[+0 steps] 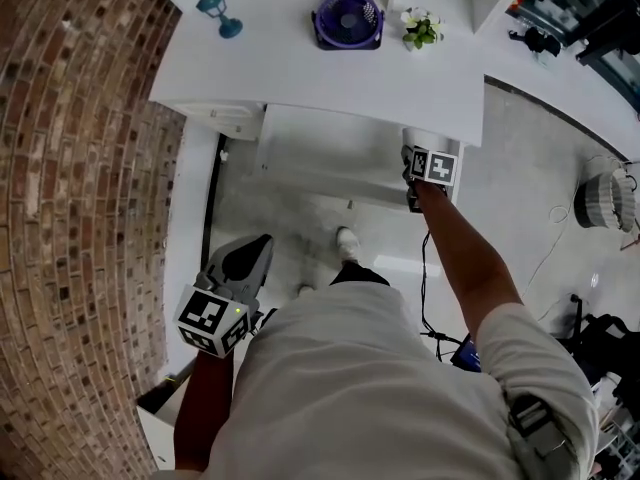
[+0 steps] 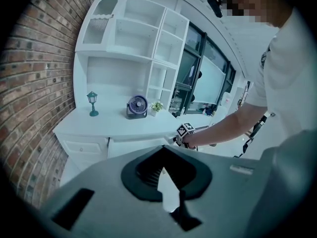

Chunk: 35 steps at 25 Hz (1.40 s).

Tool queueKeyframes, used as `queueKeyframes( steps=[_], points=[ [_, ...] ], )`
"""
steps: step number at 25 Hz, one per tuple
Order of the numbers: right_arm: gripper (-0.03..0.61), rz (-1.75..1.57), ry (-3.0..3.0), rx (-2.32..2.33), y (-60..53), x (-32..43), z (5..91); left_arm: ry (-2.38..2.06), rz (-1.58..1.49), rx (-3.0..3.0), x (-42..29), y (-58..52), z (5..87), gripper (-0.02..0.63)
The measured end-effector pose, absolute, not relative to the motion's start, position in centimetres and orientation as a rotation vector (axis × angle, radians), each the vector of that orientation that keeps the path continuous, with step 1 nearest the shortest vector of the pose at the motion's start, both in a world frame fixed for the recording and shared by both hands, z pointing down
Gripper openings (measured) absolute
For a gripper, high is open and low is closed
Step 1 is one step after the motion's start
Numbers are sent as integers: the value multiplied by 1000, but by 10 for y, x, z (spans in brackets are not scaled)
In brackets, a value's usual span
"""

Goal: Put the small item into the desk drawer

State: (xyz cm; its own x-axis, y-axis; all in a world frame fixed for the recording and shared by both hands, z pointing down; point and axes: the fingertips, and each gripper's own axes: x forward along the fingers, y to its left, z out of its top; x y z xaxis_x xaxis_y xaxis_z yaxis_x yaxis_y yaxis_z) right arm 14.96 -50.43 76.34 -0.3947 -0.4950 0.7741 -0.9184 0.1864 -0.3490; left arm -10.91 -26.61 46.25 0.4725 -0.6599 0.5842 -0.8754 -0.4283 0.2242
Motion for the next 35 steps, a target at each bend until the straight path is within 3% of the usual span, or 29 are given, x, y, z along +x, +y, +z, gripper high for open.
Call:
queueKeyframes(
  steps=[19, 35],
  points=[
    [137, 1239, -1878, 1373, -525, 150, 817, -1265, 643, 2171, -117, -289, 473, 6],
    [150, 1191, -1901, 1397, -505, 155, 787, -1216, 582, 2200, -112, -269, 472, 6]
  ],
)
